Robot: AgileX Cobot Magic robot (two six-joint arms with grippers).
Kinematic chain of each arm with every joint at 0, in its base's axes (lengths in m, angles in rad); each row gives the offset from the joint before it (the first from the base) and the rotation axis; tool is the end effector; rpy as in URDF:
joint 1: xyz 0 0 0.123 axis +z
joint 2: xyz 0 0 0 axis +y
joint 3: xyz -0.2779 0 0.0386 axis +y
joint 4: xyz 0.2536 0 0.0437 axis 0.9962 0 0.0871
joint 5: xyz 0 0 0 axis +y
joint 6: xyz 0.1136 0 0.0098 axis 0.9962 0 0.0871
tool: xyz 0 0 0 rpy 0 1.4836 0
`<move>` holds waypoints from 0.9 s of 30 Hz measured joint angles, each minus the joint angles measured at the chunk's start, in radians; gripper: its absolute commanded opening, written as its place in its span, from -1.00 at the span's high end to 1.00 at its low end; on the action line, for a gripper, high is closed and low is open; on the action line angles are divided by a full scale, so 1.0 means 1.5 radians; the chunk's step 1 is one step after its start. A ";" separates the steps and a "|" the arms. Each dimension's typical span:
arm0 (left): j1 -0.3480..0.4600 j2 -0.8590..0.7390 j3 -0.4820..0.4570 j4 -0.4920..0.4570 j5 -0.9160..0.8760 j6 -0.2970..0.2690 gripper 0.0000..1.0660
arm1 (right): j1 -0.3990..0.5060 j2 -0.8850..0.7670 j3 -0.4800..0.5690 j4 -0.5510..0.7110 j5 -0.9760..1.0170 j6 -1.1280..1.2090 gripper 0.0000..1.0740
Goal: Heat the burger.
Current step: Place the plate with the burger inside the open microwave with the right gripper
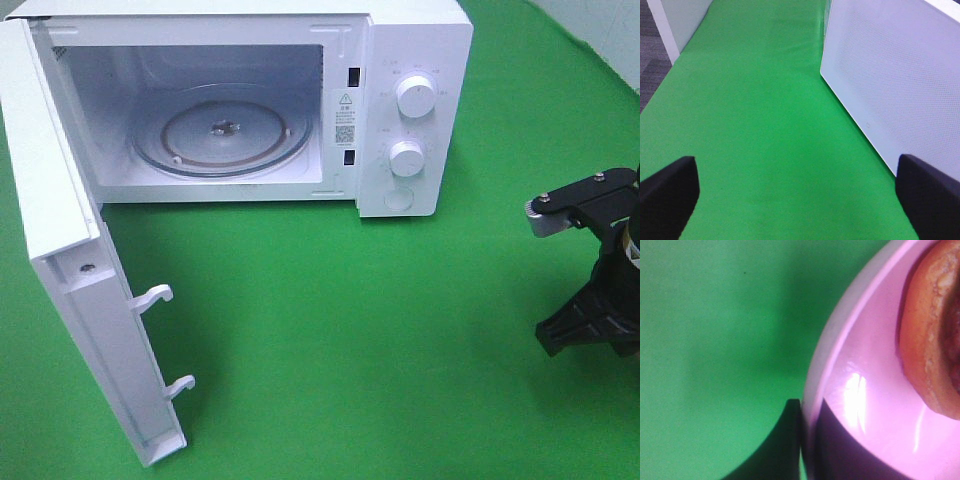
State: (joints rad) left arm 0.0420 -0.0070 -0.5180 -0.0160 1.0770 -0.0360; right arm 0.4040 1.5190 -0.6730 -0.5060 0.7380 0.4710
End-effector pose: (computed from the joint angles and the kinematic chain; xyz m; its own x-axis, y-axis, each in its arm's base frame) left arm 0.0213 -0.0007 0.2734 -0.4461 -0.0624 -0.8928 -0.0489 0.9978 -0.0453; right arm 0.2352 0.0601 0.1349 -0.9344 -0.3153 -0.1655 -0.2541 0.9160 -0.3104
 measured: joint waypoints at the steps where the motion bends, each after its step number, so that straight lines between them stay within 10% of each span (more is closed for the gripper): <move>1: 0.000 0.000 0.000 0.000 0.000 0.000 -0.87 | 0.013 -0.011 0.000 -0.001 0.007 0.000 1.00; 27: 0.000 0.000 0.000 0.000 0.000 0.001 -0.87 | 0.213 -0.065 0.000 -0.007 0.077 -0.017 1.00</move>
State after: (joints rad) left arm 0.0420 -0.0070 -0.5180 -0.0160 1.0770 -0.0350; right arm 0.7230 1.4220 -0.6730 -0.5170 0.8540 0.4460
